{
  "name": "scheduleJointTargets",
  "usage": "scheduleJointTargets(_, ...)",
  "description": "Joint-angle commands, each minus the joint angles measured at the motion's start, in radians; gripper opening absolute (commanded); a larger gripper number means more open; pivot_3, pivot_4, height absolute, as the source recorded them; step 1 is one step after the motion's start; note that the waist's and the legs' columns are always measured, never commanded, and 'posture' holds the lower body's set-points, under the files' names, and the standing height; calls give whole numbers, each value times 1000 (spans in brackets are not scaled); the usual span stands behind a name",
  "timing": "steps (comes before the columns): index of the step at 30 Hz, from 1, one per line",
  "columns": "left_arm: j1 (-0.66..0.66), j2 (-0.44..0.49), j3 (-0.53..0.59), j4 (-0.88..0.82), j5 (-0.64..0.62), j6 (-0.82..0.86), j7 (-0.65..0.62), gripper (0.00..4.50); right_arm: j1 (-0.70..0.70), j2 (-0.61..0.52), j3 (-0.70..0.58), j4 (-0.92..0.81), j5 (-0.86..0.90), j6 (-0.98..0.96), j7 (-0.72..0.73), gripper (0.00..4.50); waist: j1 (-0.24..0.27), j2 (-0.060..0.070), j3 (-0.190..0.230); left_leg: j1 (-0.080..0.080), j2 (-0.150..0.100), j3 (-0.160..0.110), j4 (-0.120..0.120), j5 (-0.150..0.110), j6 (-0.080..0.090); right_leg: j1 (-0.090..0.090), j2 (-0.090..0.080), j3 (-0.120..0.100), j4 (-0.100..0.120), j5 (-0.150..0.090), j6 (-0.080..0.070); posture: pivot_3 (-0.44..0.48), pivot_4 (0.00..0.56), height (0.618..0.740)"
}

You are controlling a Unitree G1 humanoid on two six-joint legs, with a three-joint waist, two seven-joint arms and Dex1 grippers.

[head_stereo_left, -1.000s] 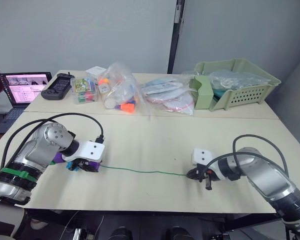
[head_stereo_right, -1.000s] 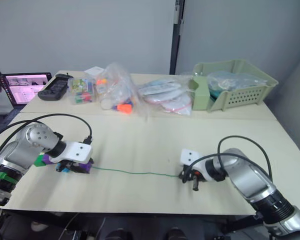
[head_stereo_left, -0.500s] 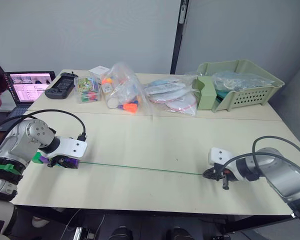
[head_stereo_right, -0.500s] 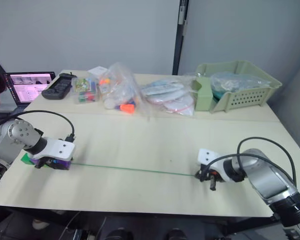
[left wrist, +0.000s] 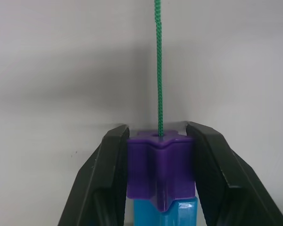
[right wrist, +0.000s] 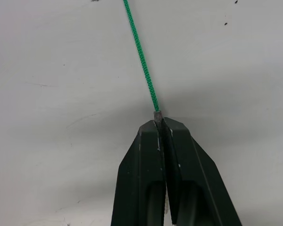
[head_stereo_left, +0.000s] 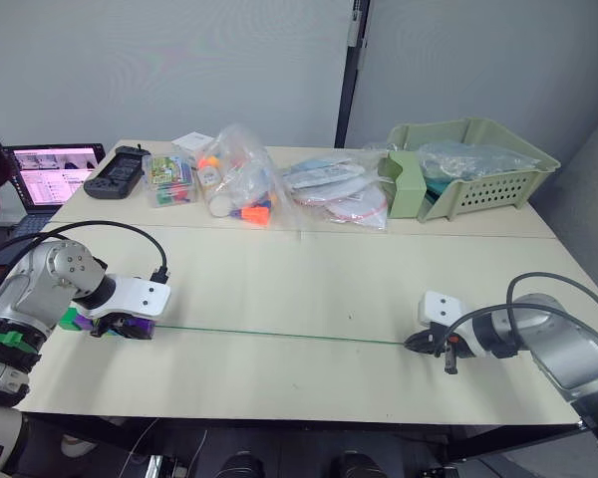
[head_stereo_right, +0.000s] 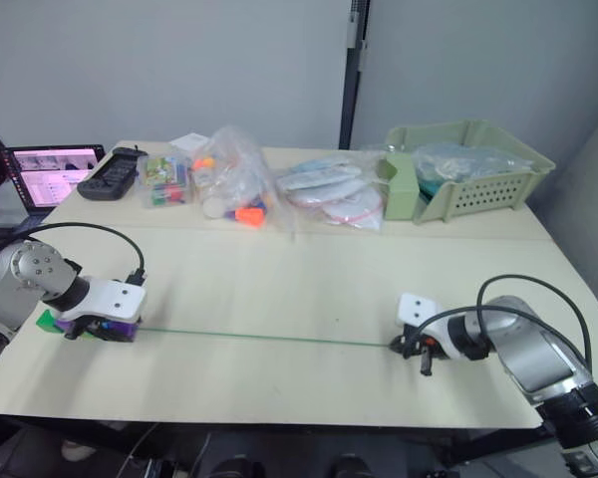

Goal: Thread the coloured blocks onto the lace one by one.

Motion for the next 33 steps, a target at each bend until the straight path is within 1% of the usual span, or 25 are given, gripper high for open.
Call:
scheduleJointTargets(1,-5,24,46,-43,-40,36,-22,3124,-13,6,-2,19,-27,-15,-7,0,-1,0,0,0,0,0,0,0,0,0,0,0,0,0,0,0,150,732)
scheduleJointTargets(2,-4,28,49,-47,-44,41,-29,3367,-17,9,0,21,-28,-17,-4,0,-1,0,0,0,0,0,0,0,0,0,0,0,0,0,0,0,150,732)
scheduleJointTargets(5,-3,44,57,-49,-53,46,-37,4391,-26,17,6,27,-36,-22,1,0,-1,0,0,0,0,0,0,0,0,0,0,0,0,0,0,0,150,732)
scheduleJointTargets(6,-5,48,60,-45,-54,47,-37,4456,-29,22,6,29,-37,-23,-2,0,-1,-1,0,0,0,0,0,0,0,0,0,0,0,0,0,0,150,732)
scheduleJointTargets(11,-17,62,91,-23,-85,61,-45,4456,-48,54,-3,30,-36,4,-10,0,-3,-1,0,0,0,0,0,0,0,0,0,0,0,0,0,0,150,732)
scheduleJointTargets(13,-24,59,116,-16,-115,80,-49,4500,-54,57,-10,22,-33,12,-5,682,-3,-1,0,0,0,0,0,0,0,0,1,0,0,0,0,0,150,732)
scheduleJointTargets(14,-26,58,124,-15,-126,88,-52,4500,-55,58,-13,20,-32,13,-4,925,-2,-1,0,0,0,0,0,0,0,0,0,0,0,0,0,0,150,732)
scheduleJointTargets(15,-27,58,134,-15,-140,93,-55,4500,-56,56,-20,15,-26,17,-2,1320,-2,-1,0,0,0,0,0,0,0,-1,0,0,0,0,0,0,150,732)
scheduleJointTargets(17,-26,39,189,-21,-229,129,-72,4500,-50,50,-51,0,9,40,11,1984,-2,-1,0,0,0,0,0,0,0,-1,0,0,0,0,0,0,150,732)
scheduleJointTargets(19,-12,32,257,-21,-322,197,-79,4500,-39,42,-108,-14,65,75,26,2683,-1,-1,0,-1,0,0,0,0,0,-1,0,0,0,0,0,0,150,732)
scheduleJointTargets(21,8,35,302,-22,-374,253,-76,4500,-28,36,-154,-21,109,100,33,3356,-1,-1,0,-2,0,-1,0,0,0,-1,0,0,0,0,0,0,150,732)
scheduleJointTargets(23,47,42,344,-23,-406,256,-70,4500,-4,26,-199,-36,148,122,37,4078,-2,-1,0,-1,0,0,0,0,0,-1,0,0,0,0,0,0,150,732)
scheduleJointTargets(24,78,40,388,-33,-443,281,-62,4500,13,24,-243,-43,181,140,36,4314,-2,-1,0,-1,0,0,0,0,0,-1,0,0,0,0,0,0,150,732)
scheduleJointTargets(25,109,41,427,-41,-470,296,-52,4500,29,24,-282,-49,209,152,32,4470,-2,0,0,-1,0,0,-1,0,0,-1,0,0,0,0,0,0,150,732)
scheduleJointTargets(26,132,41,456,-50,-490,310,-43,4500,41,25,-308,-55,229,161,28,4470,-2,0,0,-1,0,-1,-1,0,0,-1,0,0,1,0,0,0,150,732)
scheduleJointTargets(28,220,52,529,-54,-544,391,-36,4500,83,33,-387,-73,301,199,31,4470,-4,-1,0,-1,1,-1,-1,0,0,-2,0,0,0,0,0,0,150,732)
scheduleJointTargets(30,345,53,648,-69,-638,559,-21,4500,143,50,-489,-84,360,185,31,4470,-7,-1,0,0,1,0,-1,0,0,-1,0,0,1,0,0,0,150,732)
scheduleJointTargets(32,467,37,743,-75,-664,583,11,4500,185,68,-556,-87,398,173,18,4470,-9,-1,0,1,1,0,-2,0,0,-1,0,0,1,0,0,0,150,732)
scheduleJointTargets(33,501,30,768,-82,-669,582,27,4500,194,75,-573,-87,412,177,10,4470,-9,-1,0,2,1,0,-3,0,0,-1,-1,0,1,0,0,0,150,732)
